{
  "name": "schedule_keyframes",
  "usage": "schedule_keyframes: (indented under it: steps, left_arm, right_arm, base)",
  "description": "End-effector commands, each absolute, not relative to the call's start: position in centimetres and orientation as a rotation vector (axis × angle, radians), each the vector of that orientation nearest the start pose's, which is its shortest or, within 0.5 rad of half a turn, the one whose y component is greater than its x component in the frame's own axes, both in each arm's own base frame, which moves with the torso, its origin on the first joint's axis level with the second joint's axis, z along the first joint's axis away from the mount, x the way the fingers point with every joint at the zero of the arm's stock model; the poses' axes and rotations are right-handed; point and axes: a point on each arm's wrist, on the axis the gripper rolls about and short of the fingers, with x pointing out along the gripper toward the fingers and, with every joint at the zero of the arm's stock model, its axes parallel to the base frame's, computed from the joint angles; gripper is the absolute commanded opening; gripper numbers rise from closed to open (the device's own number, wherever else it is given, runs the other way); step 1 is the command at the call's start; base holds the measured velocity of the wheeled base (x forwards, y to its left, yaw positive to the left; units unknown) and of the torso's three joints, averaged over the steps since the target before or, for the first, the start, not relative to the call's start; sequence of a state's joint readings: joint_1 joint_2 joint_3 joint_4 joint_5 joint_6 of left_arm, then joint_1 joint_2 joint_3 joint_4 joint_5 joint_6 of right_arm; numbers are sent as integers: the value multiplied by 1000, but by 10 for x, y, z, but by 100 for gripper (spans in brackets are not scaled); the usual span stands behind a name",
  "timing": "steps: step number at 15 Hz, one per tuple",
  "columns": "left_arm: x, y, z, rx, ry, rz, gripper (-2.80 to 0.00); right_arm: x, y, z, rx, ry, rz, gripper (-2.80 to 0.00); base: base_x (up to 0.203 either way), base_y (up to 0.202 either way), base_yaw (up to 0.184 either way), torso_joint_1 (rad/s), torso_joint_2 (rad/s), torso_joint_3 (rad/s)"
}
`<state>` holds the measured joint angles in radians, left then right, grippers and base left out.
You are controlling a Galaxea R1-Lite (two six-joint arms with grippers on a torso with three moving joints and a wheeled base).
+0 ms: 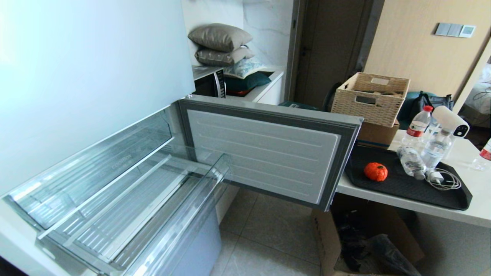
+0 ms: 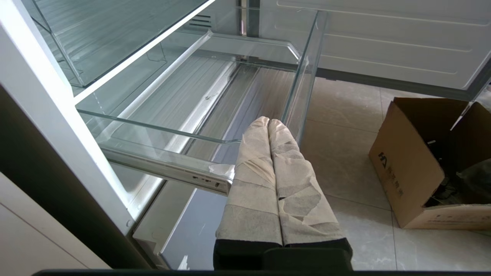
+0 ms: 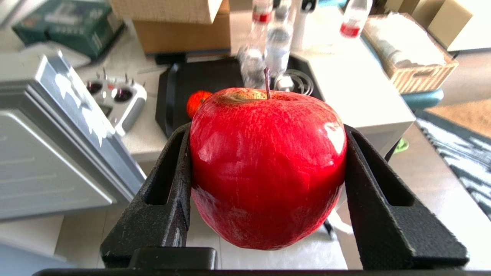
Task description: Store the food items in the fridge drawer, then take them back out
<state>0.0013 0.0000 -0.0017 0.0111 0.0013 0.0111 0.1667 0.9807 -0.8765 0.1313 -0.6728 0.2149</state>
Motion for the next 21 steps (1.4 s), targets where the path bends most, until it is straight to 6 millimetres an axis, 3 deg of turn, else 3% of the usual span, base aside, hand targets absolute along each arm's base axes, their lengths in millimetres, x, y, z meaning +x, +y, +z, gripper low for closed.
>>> schedule_keyframes:
  steps: [1, 5, 7, 9, 12, 21]
  left_arm:
    - [-23, 0, 75, 12, 11, 3, -280]
    - [-23, 0, 75, 12, 11, 3, -280]
    - [-23, 0, 75, 11, 11, 3, -280]
    - [-23, 0, 75, 11, 11, 3, -280]
    - [-23, 0, 75, 12, 11, 3, -280]
    - [-23, 0, 75, 11, 12, 3, -280]
  right_arm:
    - [126, -2, 275, 107, 220, -555, -280]
    - [161, -25, 264, 174, 247, -610, -280]
    - [179, -48, 260, 217, 202, -660, -280]
    - [191, -83, 249, 258, 179, -714, -280]
    - [213, -132, 212, 322, 216, -636, -280]
    - [303, -200, 94, 315, 367, -382, -280]
  base:
    - [0, 0, 0, 0, 0, 0]
    - [0, 0, 0, 0, 0, 0]
    - [0, 0, 0, 0, 0, 0]
    - [0, 0, 0, 0, 0, 0]
    - [0, 0, 0, 0, 0, 0]
    - [0, 0, 0, 0, 0, 0]
